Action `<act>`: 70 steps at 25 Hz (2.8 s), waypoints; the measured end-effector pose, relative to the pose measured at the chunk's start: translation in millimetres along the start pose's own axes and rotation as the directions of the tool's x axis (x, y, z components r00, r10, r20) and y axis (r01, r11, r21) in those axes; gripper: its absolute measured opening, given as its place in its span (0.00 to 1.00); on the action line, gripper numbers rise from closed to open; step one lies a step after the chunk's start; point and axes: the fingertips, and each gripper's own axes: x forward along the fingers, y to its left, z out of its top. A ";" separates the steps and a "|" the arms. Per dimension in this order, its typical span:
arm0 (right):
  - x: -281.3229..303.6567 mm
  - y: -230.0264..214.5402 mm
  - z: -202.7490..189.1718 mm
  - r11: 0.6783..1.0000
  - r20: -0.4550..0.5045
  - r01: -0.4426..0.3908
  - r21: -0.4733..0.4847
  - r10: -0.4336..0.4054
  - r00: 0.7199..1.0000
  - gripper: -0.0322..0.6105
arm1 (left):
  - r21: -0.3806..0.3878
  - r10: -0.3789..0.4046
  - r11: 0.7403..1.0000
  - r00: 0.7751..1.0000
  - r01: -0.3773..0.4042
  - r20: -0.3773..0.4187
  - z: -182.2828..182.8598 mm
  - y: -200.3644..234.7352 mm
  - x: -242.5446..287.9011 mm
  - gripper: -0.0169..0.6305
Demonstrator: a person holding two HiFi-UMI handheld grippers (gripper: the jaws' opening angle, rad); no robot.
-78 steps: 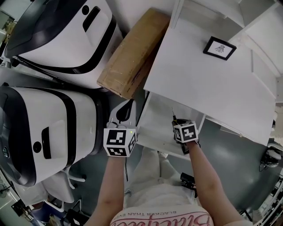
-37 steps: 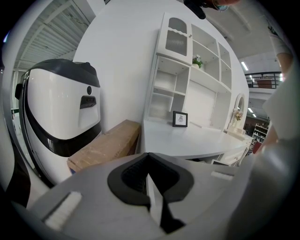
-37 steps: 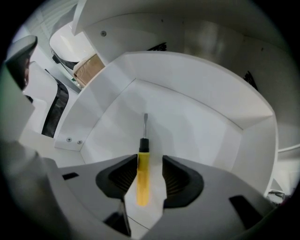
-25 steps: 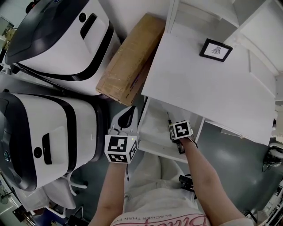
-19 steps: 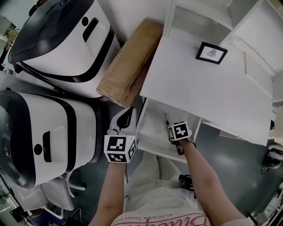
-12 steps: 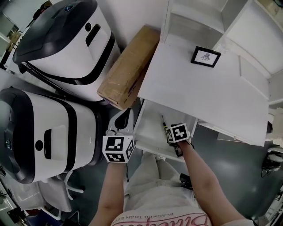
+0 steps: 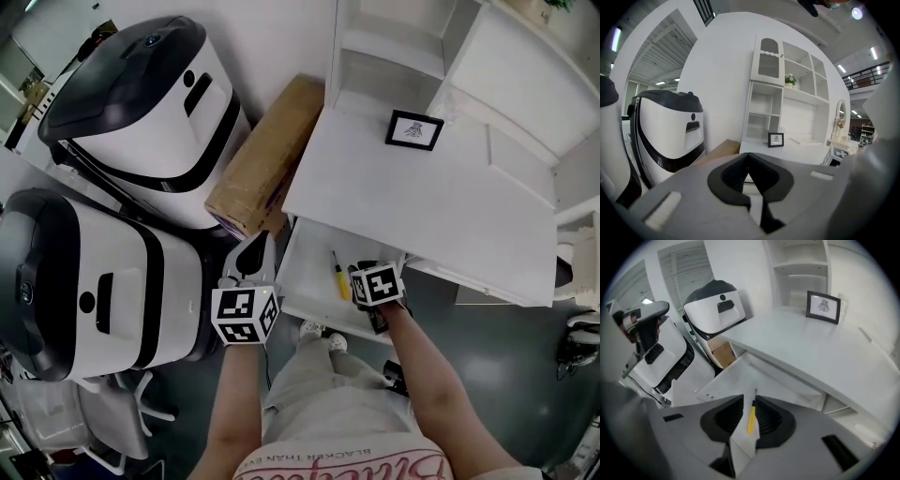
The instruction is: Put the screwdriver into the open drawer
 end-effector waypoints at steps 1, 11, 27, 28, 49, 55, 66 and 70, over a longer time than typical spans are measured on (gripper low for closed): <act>-5.0 -0.6 2.8 1.000 0.013 0.004 -0.006 -0.004 1.000 0.17 | 0.004 0.001 1.000 1.000 -0.001 0.006 3.3 -2.0 -1.5 0.04; -46.3 4.3 32.8 0.999 0.134 0.000 -0.050 0.006 0.991 0.06 | 0.051 -0.003 0.999 0.998 0.000 0.061 31.6 -17.8 -17.3 0.04; -113.8 16.2 76.2 0.991 0.301 0.010 -0.130 0.029 0.953 0.06 | 0.100 -0.042 0.995 0.987 0.026 0.156 76.0 -32.4 -27.1 0.04; -118.6 16.5 78.7 0.991 0.312 0.012 -0.132 0.030 0.950 0.06 | 0.103 -0.043 0.994 0.986 0.026 0.162 79.2 -33.1 -27.7 0.04; -274.5 37.6 155.6 0.982 0.727 0.128 -0.140 0.014 0.687 0.06 | 0.180 -0.093 0.983 0.932 0.031 0.350 170.7 -45.4 -53.7 0.04; -324.7 38.8 168.9 0.970 0.809 0.202 -0.134 -0.011 0.588 0.06 | 0.240 -0.113 0.971 0.916 0.019 0.385 191.3 -55.4 -63.1 0.04; -401.6 46.3 183.2 0.929 0.899 0.350 -0.123 -0.045 0.436 0.06 | 0.273 -0.132 0.962 0.881 0.003 0.454 224.3 -62.0 -82.8 0.04; -411.0 49.7 184.0 0.921 0.908 0.372 -0.119 -0.050 0.415 0.06 | 0.281 -0.137 0.960 0.874 0.001 0.466 230.4 -65.7 -87.6 0.04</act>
